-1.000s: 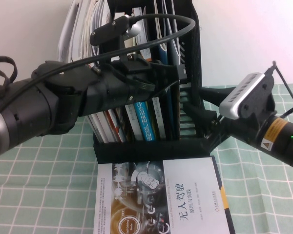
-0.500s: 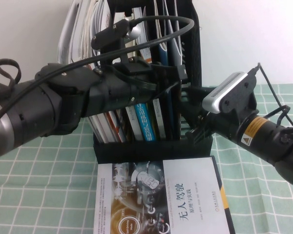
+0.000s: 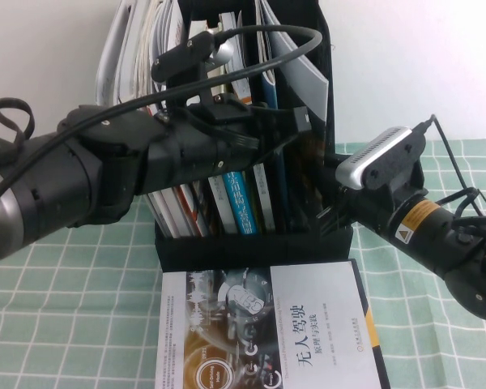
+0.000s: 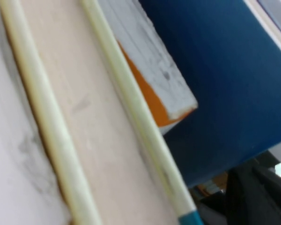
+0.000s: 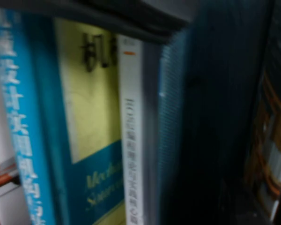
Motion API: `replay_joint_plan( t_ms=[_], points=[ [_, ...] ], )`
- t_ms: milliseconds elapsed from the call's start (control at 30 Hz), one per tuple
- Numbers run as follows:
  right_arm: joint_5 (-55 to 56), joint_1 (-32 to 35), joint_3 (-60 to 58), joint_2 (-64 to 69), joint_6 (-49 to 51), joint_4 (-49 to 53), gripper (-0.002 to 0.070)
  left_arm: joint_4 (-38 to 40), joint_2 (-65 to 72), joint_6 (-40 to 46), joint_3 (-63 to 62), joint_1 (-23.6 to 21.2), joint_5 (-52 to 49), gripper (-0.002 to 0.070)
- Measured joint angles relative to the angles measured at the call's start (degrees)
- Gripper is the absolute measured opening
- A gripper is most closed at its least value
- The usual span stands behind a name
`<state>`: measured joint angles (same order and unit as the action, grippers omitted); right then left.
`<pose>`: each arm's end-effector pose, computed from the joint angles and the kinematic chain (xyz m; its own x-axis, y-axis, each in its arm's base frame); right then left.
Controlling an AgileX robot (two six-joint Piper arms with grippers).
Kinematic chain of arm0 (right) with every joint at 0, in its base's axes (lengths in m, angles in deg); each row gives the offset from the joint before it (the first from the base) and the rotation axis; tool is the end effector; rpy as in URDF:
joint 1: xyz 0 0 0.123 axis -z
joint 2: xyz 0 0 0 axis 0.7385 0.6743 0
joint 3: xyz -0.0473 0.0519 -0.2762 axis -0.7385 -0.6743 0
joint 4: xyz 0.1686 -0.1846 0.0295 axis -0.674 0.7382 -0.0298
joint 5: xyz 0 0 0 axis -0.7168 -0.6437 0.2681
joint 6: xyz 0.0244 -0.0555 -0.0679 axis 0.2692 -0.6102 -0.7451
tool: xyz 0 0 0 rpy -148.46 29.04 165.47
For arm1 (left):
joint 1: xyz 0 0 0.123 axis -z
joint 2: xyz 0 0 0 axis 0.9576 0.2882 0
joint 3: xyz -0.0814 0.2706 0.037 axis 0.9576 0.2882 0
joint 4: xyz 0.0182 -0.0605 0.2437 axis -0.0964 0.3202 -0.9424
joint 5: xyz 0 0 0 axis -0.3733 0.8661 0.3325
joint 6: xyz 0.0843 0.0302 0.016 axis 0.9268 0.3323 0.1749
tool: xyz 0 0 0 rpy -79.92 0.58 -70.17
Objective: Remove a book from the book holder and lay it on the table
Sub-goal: Pick up the right side book from the book shelf, then place the picked book on the book
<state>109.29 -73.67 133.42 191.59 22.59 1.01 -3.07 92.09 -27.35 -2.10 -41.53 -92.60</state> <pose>0.3224 0.1820 0.1814 0.0583 -0.0889 -0.9943 -0.6386 0.7622 -0.1056 0.3092 -0.2115 0.3084 -0.6488 -0.2946 -0.7016 0.3455 0.7074 -0.6166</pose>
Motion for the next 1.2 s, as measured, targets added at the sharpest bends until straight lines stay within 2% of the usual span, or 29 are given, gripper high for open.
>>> replay_joint_plan(
  t_ms=[100, 267, 500, 667, 800, 1000, 1200],
  points=[
    [0.27, 0.00, 0.11, 0.49, 0.00, -0.78, 0.0101, 0.04, 0.00, 0.28, 0.00, 0.00, -0.66, -0.0003],
    [1.88, 0.00, 0.19, 0.47, 0.00, -1.03, 0.0023, 0.04, -0.13, 2.28, 0.00, 0.00, -4.45, -0.0003],
    [2.20, 0.00, 0.09, -3.57, -4.37, -6.22, 0.0015, -4.47, -7.72, 6.54, 0.00, 0.00, -9.35, -0.0003],
    [2.20, 0.00, -0.03, -11.54, -10.20, -7.71, 0.0015, -13.89, -16.83, 6.82, 0.00, 0.00, -9.43, -0.0003],
    [-0.24, 0.00, -0.03, -19.24, -14.18, -7.74, 0.0014, -22.78, -23.48, 3.43, 0.00, 0.00, -9.43, -0.0003],
    [-8.17, 0.00, -0.29, -31.05, -18.00, -3.10, 0.0014, -36.32, -31.42, -5.75, 0.00, -1.88, -12.16, -0.0003],
    [-14.71, 0.00, -0.29, -42.13, -14.97, 9.83, 0.0014, -55.69, -36.45, -21.77, -0.05, -7.71, -22.98, -0.0003]
  ],
)
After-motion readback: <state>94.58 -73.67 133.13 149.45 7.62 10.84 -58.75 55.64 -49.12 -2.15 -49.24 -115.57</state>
